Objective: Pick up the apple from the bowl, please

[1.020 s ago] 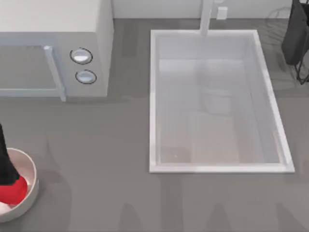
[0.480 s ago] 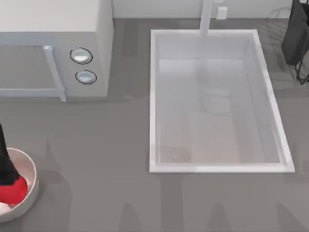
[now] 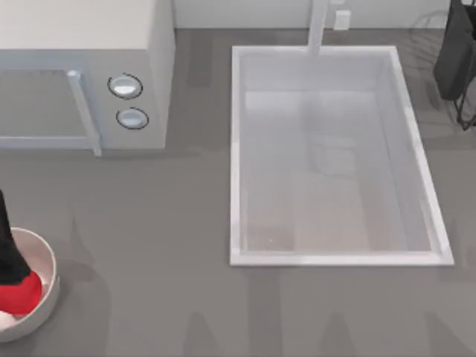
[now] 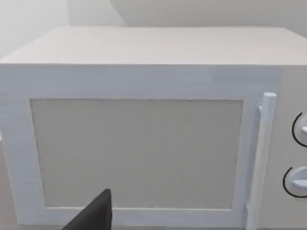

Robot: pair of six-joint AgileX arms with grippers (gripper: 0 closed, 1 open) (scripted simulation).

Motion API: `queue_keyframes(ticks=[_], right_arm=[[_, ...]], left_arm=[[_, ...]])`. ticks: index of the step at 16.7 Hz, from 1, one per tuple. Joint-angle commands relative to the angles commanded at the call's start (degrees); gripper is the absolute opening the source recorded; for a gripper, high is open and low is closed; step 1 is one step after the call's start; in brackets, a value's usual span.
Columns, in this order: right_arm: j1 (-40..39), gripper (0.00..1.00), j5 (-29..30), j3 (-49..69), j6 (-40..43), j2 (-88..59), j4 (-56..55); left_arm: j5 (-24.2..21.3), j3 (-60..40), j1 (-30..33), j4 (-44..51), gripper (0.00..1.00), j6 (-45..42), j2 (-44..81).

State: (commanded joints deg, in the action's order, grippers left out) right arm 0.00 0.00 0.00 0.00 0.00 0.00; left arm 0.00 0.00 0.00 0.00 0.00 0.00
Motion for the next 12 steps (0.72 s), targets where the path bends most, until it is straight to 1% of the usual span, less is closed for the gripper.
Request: queue_keyframes(ticks=[3,6,9,12], right_arm=[[0.0,1.0,0.0,0.0,0.0,0.0,0.0],[0.0,1.0,0.0,0.0,0.0,0.0,0.0],[0.0,1.0,0.0,0.0,0.0,0.0,0.0],[0.0,1.0,0.0,0.0,0.0,0.0,0.0]], left_arm=[[0.0,-1.74,0.1,1.93,1.0,0.06,1.96],[0.0,-7.67,0.42,8.71,1.0,0.28,9.31],[0.0,-16.29,0.9,18.6,1.0,0.59,21.98],[0.0,-26.04,1.44,29.95,1.0,0.94,37.92]])
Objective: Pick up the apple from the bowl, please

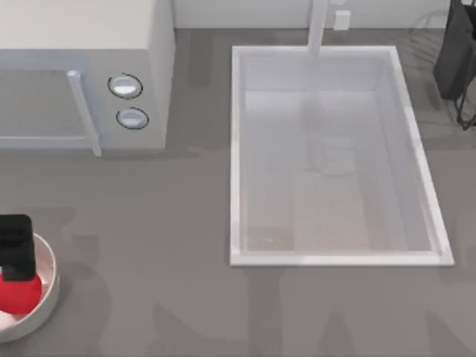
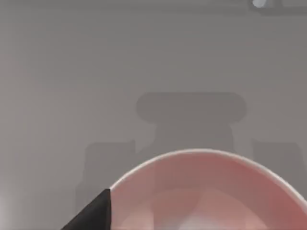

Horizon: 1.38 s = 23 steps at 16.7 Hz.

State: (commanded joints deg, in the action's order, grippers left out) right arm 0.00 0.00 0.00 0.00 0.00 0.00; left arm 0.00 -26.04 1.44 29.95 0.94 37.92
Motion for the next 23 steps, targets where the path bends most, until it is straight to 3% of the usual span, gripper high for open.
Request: queue_keyframes(ticks=[6,11,18,23], right_arm=[[0.0,1.0,0.0,0.0,0.0,0.0,0.0],[0.0,1.0,0.0,0.0,0.0,0.0,0.0],[0.0,1.0,0.0,0.0,0.0,0.0,0.0],[0.0,1.0,0.0,0.0,0.0,0.0,0.0]], left_arm=[[0.0,-18.42,1.02,21.34,1.0,0.67,30.23],[0.0,-26.89,1.48,31.09,1.0,0.97,43.03],[0.0,-26.75,1.25,30.75,1.0,0.96,44.21],[0.0,-20.26,1.27,18.02,1.0,0.78,49.91]])
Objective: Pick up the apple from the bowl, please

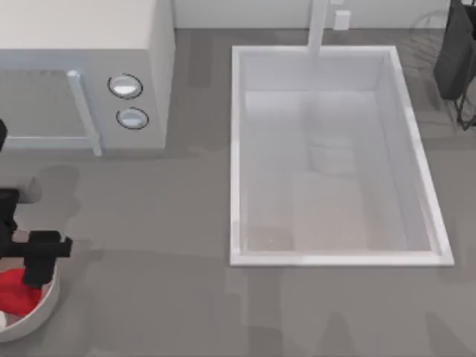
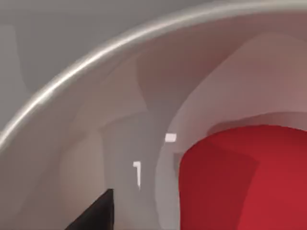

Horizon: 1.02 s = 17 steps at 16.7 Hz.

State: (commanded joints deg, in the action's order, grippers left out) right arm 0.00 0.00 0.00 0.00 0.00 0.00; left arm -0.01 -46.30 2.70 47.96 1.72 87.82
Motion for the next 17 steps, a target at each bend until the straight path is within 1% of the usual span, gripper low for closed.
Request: queue_keyframes(ticks=[3,5,10,17], right_arm=[[0.0,1.0,0.0,0.0,0.0,0.0,0.0],[0.0,1.0,0.0,0.0,0.0,0.0,0.0],[0.0,1.0,0.0,0.0,0.0,0.0,0.0],[0.0,1.0,0.0,0.0,0.0,0.0,0.0]], left_arm=[[0.0,5.0,0.01,-10.02,1.0,-0.14,4.29],[0.0,7.38,0.02,-13.84,1.0,-0.21,6.5],[0.0,8.33,0.02,-15.21,1.0,-0.23,7.39],[0.0,8.33,0.02,-15.21,0.47,-0.23,7.39]])
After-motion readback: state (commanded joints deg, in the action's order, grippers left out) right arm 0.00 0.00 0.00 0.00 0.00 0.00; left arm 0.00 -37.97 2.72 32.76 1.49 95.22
